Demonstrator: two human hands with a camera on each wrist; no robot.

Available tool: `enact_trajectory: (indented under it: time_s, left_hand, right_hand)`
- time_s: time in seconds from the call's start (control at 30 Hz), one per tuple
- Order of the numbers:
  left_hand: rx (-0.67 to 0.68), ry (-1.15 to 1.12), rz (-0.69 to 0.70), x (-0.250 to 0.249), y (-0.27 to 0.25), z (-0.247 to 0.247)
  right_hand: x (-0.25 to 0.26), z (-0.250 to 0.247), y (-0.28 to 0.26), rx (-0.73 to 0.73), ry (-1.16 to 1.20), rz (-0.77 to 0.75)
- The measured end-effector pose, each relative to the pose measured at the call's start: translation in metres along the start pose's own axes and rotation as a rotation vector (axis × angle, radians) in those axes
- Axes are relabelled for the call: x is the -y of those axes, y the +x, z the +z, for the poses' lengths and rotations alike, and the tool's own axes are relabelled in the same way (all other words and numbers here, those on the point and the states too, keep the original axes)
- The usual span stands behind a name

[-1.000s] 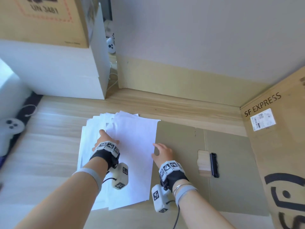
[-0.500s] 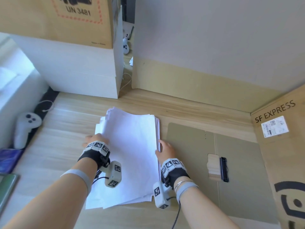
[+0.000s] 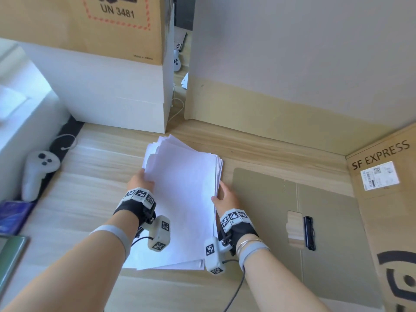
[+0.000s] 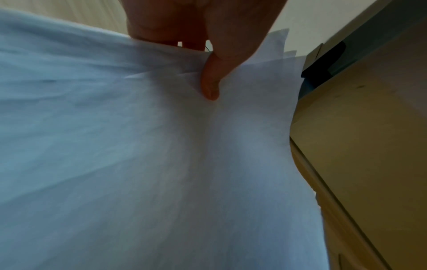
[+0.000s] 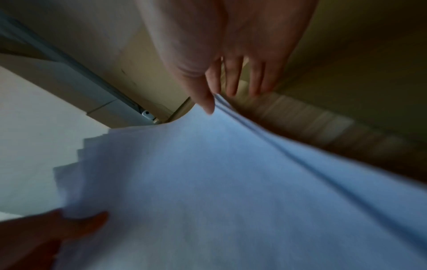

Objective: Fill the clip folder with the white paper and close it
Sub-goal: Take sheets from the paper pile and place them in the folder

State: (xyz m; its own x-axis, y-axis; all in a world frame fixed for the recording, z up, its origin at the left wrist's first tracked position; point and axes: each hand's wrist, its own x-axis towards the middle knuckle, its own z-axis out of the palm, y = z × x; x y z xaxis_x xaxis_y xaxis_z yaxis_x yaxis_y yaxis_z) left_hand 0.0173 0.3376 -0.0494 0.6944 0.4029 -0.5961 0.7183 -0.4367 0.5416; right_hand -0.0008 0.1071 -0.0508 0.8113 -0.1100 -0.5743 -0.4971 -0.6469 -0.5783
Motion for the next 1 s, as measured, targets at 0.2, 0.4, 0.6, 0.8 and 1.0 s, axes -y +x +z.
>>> enact_trajectory:
  time_s: [0.2, 0.4, 0.6, 0.8, 1.0]
  left_hand:
    - [0.029, 0.014, 0.017, 0.016, 0.009, 0.001]
    - [0.005, -0.016, 0.003, 0.026, 0.016, 0.0]
    - [0.007, 0.014, -0.002, 0.027, 0.02, 0.0]
    - [-0.052, 0.149, 0.006, 0.023, 0.014, 0.008]
    - [-0.115, 0.155, 0.008, 0.014, 0.004, 0.023]
  right_hand:
    - [-0.03, -0.013, 0.004, 0.024, -0.358, 0.275]
    - [-0.013, -0.004, 0.006, 0.167, -0.507, 0.131]
    - [0.003, 0.004, 0.004, 0.219, -0.374, 0.1]
    - [-0.003, 0.007, 0.009, -0.006, -0.262, 0.0]
    - [-0.002, 0.01, 0.012, 0.009, 0.094, 0.083]
